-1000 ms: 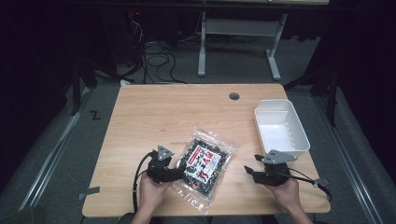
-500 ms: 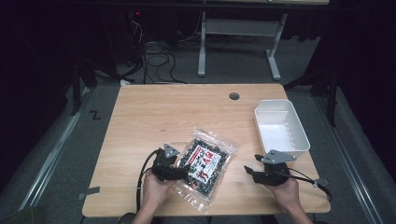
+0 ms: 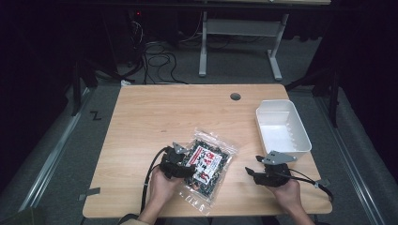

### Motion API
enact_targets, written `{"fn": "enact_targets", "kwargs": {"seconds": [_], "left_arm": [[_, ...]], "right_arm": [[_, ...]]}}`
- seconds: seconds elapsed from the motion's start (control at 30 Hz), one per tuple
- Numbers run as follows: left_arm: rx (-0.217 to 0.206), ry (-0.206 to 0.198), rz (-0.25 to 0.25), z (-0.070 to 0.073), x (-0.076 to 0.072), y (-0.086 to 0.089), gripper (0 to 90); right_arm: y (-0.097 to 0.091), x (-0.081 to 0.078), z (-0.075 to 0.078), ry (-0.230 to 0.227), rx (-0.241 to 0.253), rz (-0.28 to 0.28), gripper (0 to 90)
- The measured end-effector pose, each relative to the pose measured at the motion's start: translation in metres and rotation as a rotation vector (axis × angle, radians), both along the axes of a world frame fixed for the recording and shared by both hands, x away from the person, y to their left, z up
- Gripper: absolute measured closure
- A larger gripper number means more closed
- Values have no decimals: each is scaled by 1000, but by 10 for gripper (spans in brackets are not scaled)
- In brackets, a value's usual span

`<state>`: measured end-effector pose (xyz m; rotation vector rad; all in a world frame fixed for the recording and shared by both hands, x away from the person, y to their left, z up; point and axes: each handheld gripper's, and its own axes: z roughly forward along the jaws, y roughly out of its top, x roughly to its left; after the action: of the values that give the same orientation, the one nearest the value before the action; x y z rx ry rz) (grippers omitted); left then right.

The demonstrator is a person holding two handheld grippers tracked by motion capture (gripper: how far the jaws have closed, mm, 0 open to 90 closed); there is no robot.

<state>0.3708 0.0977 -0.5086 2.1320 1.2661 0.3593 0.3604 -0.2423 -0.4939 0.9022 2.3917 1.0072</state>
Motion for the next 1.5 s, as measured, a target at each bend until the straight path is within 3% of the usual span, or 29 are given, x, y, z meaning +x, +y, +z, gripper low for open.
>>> {"fn": "enact_targets", "kwargs": {"seconds": [0.2,0.4,0.67,0.73,0.77,0.87,1.07,1.23,1.37,1.5], "left_arm": [[17,18,-24,-4,3,-6,272],[43,9,-43,-7,2,-13,271],[39,6,-66,-8,3,-13,279],[41,3,-78,-8,2,-14,281],[40,1,-89,-9,1,-15,281],[37,0,-96,-9,1,-16,281],[43,-1,-134,-8,-2,-19,283],[45,-4,-161,-8,-5,-22,283],[55,-14,-172,-8,-9,-24,285],[59,-18,-190,-8,-10,-26,291]], "right_arm": [[0,1,-1,8,-6,1,381],[0,0,0,9,-5,3,382],[1,1,-1,19,9,1,386],[0,0,1,21,20,-7,388],[-1,-2,5,15,64,-14,389],[-4,-3,11,16,135,-21,389],[-7,-3,16,25,161,-28,388],[-6,9,21,49,196,-19,432],[-6,17,22,47,196,-30,426],[1,28,26,69,166,-29,414]]}}
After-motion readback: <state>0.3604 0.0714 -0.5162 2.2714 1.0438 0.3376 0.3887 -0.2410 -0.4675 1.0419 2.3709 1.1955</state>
